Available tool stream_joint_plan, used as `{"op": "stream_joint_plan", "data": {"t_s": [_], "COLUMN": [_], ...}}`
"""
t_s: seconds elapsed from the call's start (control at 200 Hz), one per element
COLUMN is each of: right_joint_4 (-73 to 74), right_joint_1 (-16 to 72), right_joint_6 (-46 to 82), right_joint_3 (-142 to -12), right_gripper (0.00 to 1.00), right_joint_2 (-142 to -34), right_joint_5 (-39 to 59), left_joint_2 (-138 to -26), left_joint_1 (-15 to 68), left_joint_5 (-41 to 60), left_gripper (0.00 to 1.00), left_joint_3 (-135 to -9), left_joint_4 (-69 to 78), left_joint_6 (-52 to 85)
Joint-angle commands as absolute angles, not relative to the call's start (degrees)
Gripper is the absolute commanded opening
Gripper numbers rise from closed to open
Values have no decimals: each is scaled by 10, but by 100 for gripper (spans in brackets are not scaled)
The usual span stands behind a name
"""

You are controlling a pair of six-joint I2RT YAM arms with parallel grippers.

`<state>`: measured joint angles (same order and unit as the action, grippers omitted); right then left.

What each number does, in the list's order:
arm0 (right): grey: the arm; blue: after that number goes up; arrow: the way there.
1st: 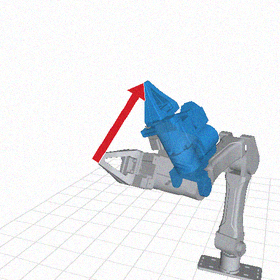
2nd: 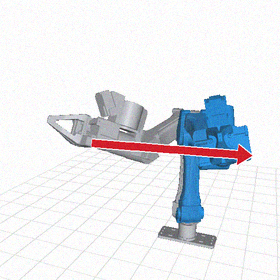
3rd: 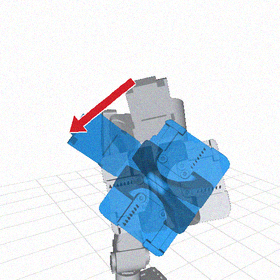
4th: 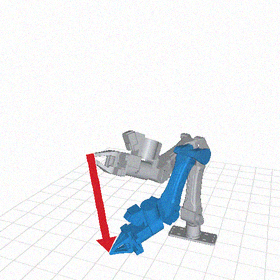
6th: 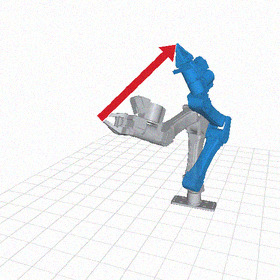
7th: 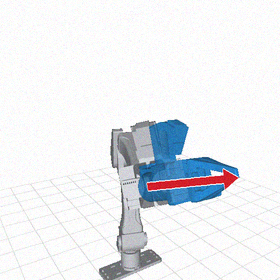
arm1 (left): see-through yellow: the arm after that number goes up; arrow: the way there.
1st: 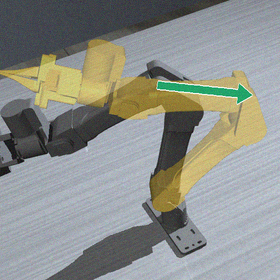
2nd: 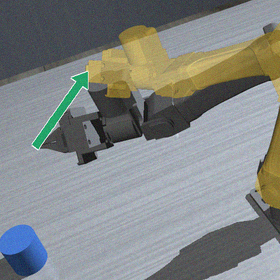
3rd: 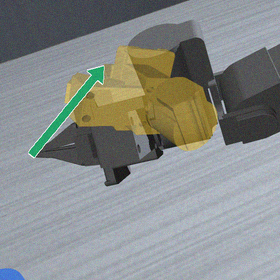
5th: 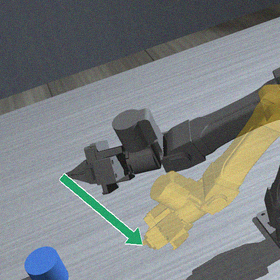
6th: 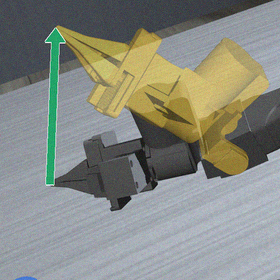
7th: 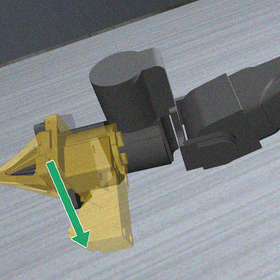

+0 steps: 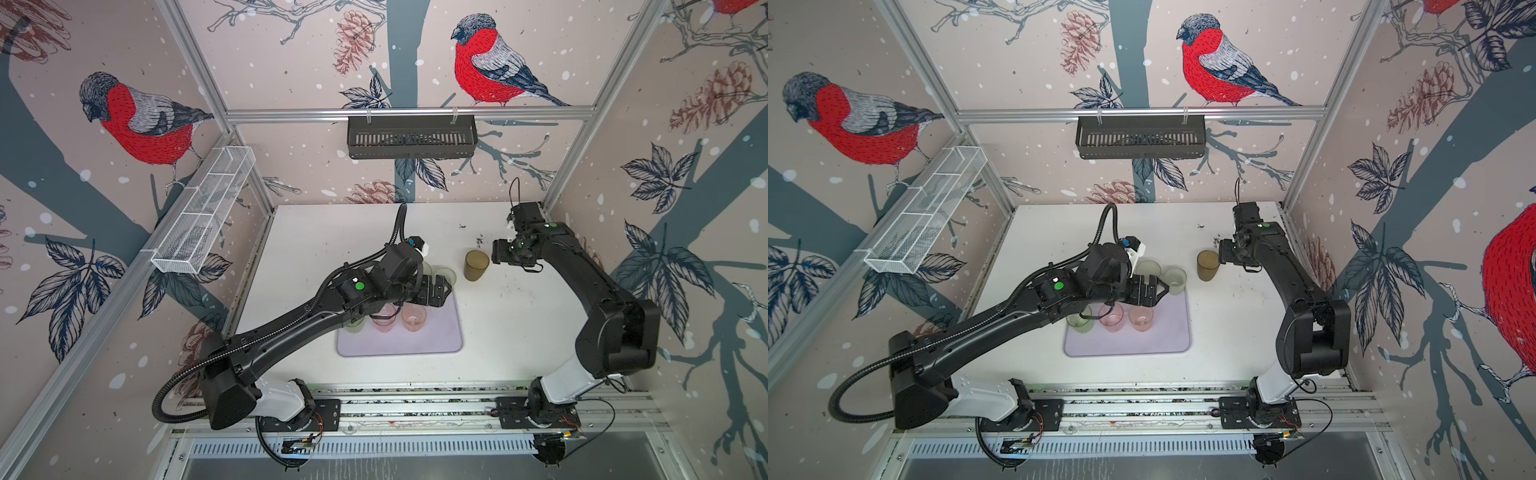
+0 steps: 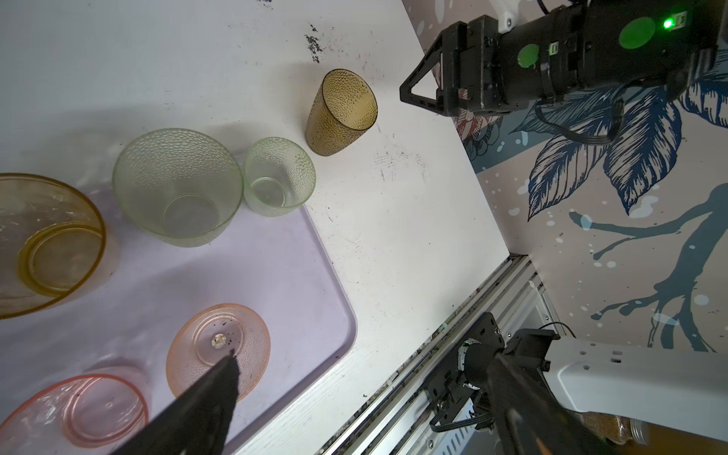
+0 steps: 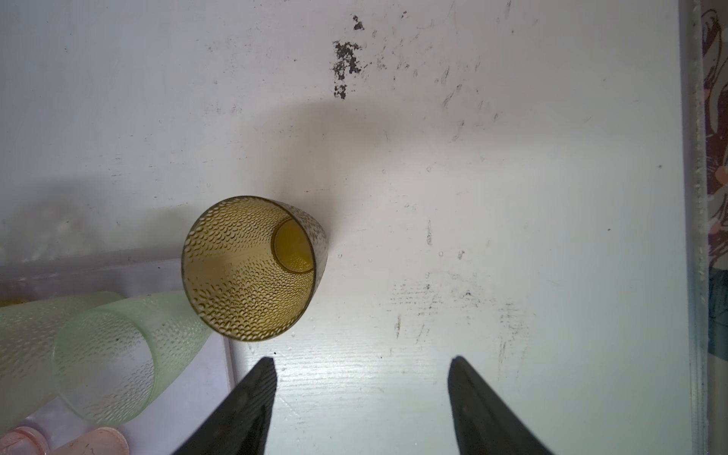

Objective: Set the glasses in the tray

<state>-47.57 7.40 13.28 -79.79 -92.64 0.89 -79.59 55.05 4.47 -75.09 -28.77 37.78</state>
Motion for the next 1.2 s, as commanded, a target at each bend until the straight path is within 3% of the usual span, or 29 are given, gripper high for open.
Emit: {"op": "stream_joint_plan", "data": {"t_s": [0.0,0.771,1.196], "right_joint_4": [-463,-456,-455], "right_joint_1": [73,78,84], "right_joint_6": [121,98,97], "right_joint_3": [-804,-836,-864], "right_gripper": [70,63,53], "right_joint_2": [-938,-1025,-1063], "right_joint_5": [17,41,41], "left_joint_2": [-804,-847,-856], "left_joint_1": [558,584,587], "left_joint_5": [41,54,39], "left_gripper": [98,98,98], "left_joint_3": [-765,-809,-819], "left_joint_4": [-282,-272,-282], "left_joint_6": [369,329,317]}}
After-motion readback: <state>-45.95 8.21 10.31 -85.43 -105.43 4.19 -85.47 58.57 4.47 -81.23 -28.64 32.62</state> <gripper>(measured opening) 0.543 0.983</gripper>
